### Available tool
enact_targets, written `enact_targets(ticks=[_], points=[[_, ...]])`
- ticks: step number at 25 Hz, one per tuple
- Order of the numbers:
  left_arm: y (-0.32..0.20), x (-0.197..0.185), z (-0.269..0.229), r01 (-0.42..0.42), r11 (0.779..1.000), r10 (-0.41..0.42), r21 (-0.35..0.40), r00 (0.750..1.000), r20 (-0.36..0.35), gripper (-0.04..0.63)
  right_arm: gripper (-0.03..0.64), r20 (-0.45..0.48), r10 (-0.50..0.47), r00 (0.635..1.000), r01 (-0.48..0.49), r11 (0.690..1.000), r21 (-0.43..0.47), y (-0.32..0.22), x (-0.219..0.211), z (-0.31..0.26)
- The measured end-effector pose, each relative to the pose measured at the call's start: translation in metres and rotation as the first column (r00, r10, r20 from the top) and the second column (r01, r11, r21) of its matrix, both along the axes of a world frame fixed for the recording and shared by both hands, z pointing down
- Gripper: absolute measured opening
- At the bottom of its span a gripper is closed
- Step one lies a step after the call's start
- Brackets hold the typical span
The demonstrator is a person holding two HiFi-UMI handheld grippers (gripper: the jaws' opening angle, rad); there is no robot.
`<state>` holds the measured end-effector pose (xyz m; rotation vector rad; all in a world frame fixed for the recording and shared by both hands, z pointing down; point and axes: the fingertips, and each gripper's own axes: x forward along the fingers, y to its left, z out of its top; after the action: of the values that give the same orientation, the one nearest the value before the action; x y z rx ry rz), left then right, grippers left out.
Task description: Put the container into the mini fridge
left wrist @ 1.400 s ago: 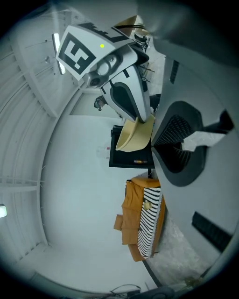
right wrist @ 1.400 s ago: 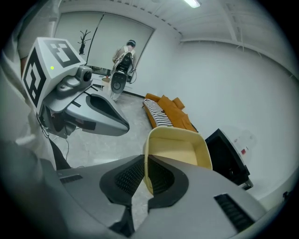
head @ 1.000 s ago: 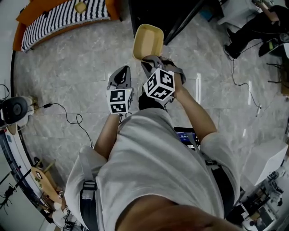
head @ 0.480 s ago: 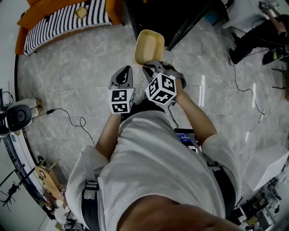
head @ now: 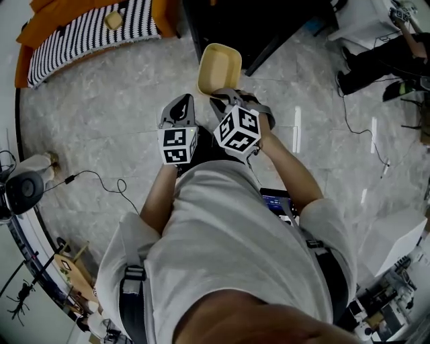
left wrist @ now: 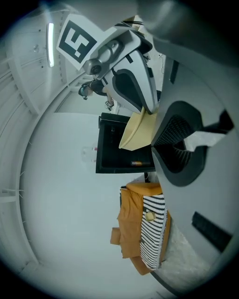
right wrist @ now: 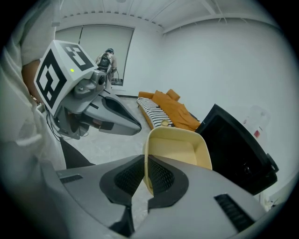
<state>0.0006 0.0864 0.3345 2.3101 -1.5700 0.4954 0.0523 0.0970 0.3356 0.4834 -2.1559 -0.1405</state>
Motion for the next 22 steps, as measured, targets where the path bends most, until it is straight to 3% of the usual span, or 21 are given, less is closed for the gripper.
enact_targets(ticks=[8, 12, 19, 22], points=[[-0.073, -0.012, 0.006, -0.051, 0.999, 0.051, -0.002, 0.999, -0.015, 0.012, 0.051, -0.060, 0.038, 0.997, -0.040, 0.999, -0.023, -0.062, -0.007, 0.008], [-0.092, -0.017, 0.008, -0.067, 0.998, 0.067, -0.012, 0.997, -0.045, 0.012, 0.051, -0.114, 0.009, 0.993, -0.011, 1.000, -0.016, -0.076, -0.015, 0.010], [-0.125, -0.034, 0.019, -0.031, 0.999, 0.030, -0.020, 0.996, -0.086, 0.012, 0.051, -0.134, 0.004, 0.991, -0.015, 0.996, -0.083, -0.107, -0.019, 0.022], [-0.133, -0.030, 0.020, -0.011, 0.999, 0.007, -0.041, 0.995, -0.098, 0.012, 0.051, -0.143, -0.041, 0.989, 0.028, 0.996, -0.090, -0.118, -0.015, 0.025]])
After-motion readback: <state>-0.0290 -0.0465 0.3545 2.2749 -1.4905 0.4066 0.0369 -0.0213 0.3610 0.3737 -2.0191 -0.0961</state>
